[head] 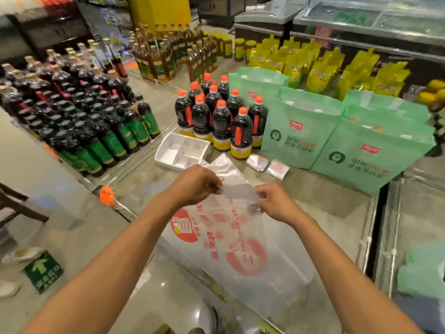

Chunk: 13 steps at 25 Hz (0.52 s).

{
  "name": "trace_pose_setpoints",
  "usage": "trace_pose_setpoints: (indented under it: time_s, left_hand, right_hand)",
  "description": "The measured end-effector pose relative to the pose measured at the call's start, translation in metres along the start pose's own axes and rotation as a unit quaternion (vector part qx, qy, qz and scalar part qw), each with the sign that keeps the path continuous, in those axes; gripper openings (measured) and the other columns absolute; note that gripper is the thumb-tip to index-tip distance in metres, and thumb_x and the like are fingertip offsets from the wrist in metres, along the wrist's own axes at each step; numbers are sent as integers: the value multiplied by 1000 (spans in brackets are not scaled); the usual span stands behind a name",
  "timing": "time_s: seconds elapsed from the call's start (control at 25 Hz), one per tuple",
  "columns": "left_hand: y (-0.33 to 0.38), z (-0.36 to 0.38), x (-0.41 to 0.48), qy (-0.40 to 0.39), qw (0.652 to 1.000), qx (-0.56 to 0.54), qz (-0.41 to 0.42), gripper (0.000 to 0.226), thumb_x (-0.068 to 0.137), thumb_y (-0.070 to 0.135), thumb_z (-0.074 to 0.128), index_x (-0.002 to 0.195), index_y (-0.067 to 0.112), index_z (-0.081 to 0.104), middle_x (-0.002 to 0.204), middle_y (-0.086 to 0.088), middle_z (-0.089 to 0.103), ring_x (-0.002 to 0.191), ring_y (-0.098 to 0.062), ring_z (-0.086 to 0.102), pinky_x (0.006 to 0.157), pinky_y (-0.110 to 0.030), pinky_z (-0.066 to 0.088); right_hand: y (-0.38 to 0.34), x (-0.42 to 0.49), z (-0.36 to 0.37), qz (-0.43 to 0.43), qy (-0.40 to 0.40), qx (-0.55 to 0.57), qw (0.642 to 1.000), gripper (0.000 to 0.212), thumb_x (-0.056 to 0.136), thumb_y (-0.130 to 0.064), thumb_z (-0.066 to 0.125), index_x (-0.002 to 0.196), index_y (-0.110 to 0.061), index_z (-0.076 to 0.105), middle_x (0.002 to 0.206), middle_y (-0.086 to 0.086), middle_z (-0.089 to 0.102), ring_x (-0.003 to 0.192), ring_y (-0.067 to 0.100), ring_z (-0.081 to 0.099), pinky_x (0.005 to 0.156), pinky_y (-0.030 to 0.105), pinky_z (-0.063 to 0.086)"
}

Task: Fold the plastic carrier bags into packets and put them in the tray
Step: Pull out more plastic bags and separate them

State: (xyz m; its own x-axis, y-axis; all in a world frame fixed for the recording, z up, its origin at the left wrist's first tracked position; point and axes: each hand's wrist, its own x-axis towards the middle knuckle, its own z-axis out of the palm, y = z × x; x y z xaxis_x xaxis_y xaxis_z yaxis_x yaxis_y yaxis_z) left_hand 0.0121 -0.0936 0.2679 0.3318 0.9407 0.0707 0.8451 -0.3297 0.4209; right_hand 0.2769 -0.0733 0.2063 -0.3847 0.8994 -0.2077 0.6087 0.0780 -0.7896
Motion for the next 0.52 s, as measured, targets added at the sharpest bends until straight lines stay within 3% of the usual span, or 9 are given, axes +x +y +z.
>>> trace_pose_setpoints:
  time_s: [0.2, 0.32, 0.4, 0.44, 0.52]
  left_hand:
    - [-30, 10, 71, -62, 996, 3, 60, 12, 83, 19, 82, 90, 28, 82, 86, 13, 77, 74, -2, 61, 73, -32, 57]
    - [-58, 28, 122, -119, 989, 9, 89, 18, 85, 15, 76, 90, 32, 81, 88, 18, 77, 82, -7, 68, 74, -33, 57]
    - [-74, 44, 151, -163, 979, 19, 120, 20, 85, 16, 74, 92, 34, 81, 91, 17, 77, 89, -12, 70, 73, -33, 56]
    - [-80, 55, 161, -181, 973, 26, 139, 19, 86, 18, 74, 94, 34, 81, 93, 14, 77, 92, -15, 69, 73, -32, 55]
    - [-91, 82, 178, -209, 962, 27, 175, 16, 87, 22, 75, 96, 34, 81, 95, 11, 78, 95, -21, 68, 72, -32, 52]
  right_hand:
    - [3, 59, -11, 17, -17, -28, 999, 14, 78, -10, 87, 89, -7, 79, 84, 6, 77, 74, 7, 61, 65, 37, 55]
    - [11, 106, -16, 28, -34, -45, 998, 11, 81, -1, 79, 92, 2, 77, 92, 18, 77, 84, 14, 67, 72, 42, 54]
    - [22, 139, -14, 59, -51, -37, 996, 2, 85, -3, 78, 86, -2, 76, 79, 3, 78, 71, -1, 64, 62, 25, 49]
    - [30, 156, -11, 84, -67, -29, 994, 12, 86, -1, 77, 79, -11, 75, 65, -11, 73, 60, -9, 56, 58, 15, 44]
    - [51, 187, 2, 112, -84, -43, 989, 28, 84, 0, 76, 70, -23, 71, 50, -20, 60, 51, -6, 49, 55, 16, 42]
